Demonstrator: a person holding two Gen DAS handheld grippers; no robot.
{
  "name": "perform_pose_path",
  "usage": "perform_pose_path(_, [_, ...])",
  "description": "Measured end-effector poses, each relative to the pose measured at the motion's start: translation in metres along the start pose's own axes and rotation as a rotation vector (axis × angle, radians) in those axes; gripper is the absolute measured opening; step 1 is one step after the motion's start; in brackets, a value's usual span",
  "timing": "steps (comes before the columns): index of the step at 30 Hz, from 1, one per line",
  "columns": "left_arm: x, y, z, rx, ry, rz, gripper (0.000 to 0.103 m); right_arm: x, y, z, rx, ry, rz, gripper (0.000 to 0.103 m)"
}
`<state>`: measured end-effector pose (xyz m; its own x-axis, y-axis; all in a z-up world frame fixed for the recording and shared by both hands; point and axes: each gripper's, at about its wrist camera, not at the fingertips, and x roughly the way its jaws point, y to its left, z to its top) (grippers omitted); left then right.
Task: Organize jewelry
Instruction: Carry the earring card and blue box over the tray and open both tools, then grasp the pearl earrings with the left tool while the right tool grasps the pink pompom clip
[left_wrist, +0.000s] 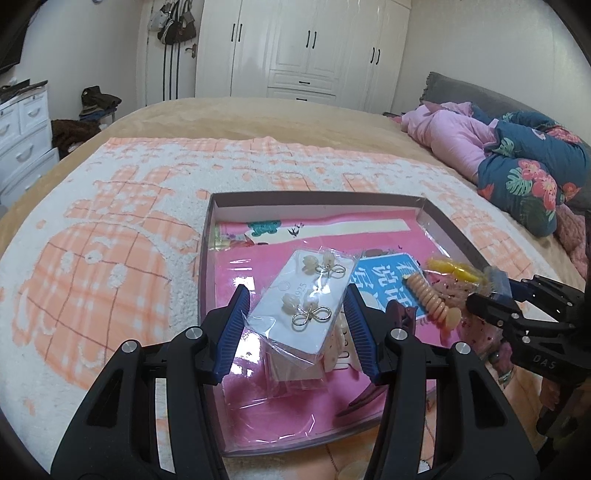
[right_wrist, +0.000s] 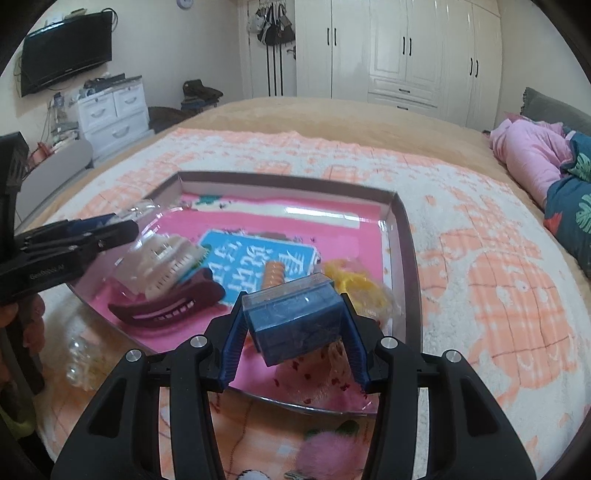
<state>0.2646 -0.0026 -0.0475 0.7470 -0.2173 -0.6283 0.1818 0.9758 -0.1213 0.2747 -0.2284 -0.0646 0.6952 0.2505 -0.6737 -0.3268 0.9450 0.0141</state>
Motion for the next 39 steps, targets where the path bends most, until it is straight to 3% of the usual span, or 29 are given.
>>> perform_pose_path(4, [0.001, -0.001, -0.001, 0.004, 0.005, 0.001, 0.044, 0.001, -0.002, -0.005, 0.012, 0.008, -0.005, 0.048])
perform_pose_path(9, [0.001, -0.002, -0.002, 0.003, 0.006, 0.005, 0.044, -0.008, -0.004, -0.009, 0.012, -0.020, -0.016, 0.059])
perform_pose_path(23, [-0.025, -0.009, -0.011, -0.004, -0.037, 0.014, 0.073, -0.054, -0.011, -0.024, 0.060, -0.104, -0.044, 0.078])
perform_pose_path(31, [-0.054, -0.013, -0.019, -0.007, -0.079, 0.023, 0.085, -0.070, -0.013, -0.039, 0.078, -0.108, -0.033, 0.079])
perform_pose_path(39, [-0.071, -0.016, -0.032, -0.007, -0.082, 0.031, 0.087, -0.078, -0.017, -0.052, 0.101, -0.096, -0.028, 0.082])
